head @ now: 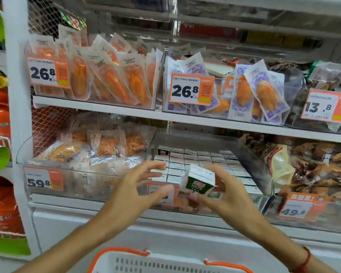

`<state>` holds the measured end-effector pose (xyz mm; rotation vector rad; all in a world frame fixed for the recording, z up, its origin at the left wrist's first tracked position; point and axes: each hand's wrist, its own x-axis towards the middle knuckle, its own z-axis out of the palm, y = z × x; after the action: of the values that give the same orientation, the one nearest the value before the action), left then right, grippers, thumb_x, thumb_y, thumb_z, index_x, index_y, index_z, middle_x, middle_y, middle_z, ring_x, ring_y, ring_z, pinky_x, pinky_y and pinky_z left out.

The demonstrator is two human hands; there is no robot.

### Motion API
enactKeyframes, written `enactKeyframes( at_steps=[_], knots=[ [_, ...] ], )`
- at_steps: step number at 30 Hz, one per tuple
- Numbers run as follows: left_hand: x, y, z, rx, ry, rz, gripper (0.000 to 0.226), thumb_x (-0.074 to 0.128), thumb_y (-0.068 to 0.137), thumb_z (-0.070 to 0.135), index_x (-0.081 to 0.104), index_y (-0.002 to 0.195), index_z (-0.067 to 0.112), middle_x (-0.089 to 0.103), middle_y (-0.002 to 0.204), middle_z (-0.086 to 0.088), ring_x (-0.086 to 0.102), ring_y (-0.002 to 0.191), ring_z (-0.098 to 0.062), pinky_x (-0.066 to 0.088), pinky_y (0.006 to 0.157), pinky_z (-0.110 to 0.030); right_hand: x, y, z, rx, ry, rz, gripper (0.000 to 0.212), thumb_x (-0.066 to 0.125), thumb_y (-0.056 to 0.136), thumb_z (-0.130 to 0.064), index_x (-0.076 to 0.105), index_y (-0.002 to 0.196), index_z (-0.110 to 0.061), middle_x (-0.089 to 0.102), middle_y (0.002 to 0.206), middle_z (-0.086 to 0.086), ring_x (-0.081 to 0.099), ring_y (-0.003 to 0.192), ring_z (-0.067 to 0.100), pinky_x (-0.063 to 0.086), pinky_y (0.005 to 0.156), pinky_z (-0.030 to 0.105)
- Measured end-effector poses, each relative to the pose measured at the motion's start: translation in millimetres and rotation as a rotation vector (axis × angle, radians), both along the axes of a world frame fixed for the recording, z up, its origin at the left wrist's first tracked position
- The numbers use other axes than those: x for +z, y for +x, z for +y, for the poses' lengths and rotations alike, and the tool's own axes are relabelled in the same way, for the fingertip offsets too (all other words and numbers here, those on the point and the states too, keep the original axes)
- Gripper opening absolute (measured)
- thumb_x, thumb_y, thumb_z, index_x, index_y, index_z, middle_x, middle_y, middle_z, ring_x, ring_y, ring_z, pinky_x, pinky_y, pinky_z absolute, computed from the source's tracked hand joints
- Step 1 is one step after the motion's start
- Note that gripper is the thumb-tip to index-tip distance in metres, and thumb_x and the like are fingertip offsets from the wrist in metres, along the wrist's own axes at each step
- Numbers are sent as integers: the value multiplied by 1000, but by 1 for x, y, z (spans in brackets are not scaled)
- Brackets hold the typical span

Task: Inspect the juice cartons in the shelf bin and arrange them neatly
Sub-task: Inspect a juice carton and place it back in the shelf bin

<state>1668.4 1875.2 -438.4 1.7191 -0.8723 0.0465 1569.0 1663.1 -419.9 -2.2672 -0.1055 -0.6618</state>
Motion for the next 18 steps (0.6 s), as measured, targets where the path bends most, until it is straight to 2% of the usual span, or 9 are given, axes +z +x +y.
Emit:
enactKeyframes(
  at_steps=[2,4,7,8,10,12,14,16,18],
  knots=[
    [7,33,0,173,-23,-82,50,65,68,65,58,114,49,61,113,35,55,109,13,42,90,-13,10,32,-8,-69,-91,-87,47,82,76,-21,51,107,-39,66,99,-25,62,95,-5,48,78,9],
    [7,60,-5,302,66,-217,55,54,69,72,53,118,47,51,114,40,50,105,14,39,87,-14,16,71,-16,-102,-204,-123,50,78,81,-22,42,110,-40,62,100,-23,61,92,-1,49,76,11],
    [-12,89,-14,357,262,-406,59,46,79,71,43,132,45,36,125,39,49,110,5,36,81,-12,15,135,-30,-125,-302,-74,45,73,86,-26,42,118,-33,65,101,-7,64,90,16,54,73,32],
    [-21,97,-16,351,308,-448,57,46,83,68,39,135,46,31,129,42,50,112,6,34,80,-8,13,155,-33,-144,-337,-55,44,72,87,-29,45,122,-27,66,104,0,63,92,22,55,76,40],
    [-37,108,-17,322,331,-482,57,41,88,68,33,140,48,23,137,45,49,111,11,38,81,-9,10,188,-37,-169,-381,-22,49,72,87,-31,49,128,-18,64,110,11,62,96,28,54,82,47],
    [-44,113,-16,319,318,-512,59,34,90,70,32,143,45,23,144,41,56,99,10,50,73,-17,8,210,-40,-133,-373,-5,54,73,86,-27,49,134,-17,58,121,14,59,105,30,53,89,45],
    [-46,114,-17,323,281,-530,59,35,90,67,35,143,42,30,147,36,61,87,6,55,62,-23,6,228,-41,-107,-403,26,58,74,85,-22,49,137,-15,54,127,15,56,111,30,51,93,41],
    [-47,115,-18,328,251,-523,57,39,90,64,37,142,41,34,146,33,60,84,7,54,59,-22,8,242,-41,-65,-373,106,59,76,84,-17,50,136,-13,55,129,14,58,109,26,53,87,27],
    [-49,113,-19,341,230,-512,55,43,89,61,39,140,42,37,144,32,57,82,13,52,60,-20,9,252,-42,13,-216,195,57,77,81,-10,52,133,-13,60,127,11,62,101,18,52,73,10]
  ],
)
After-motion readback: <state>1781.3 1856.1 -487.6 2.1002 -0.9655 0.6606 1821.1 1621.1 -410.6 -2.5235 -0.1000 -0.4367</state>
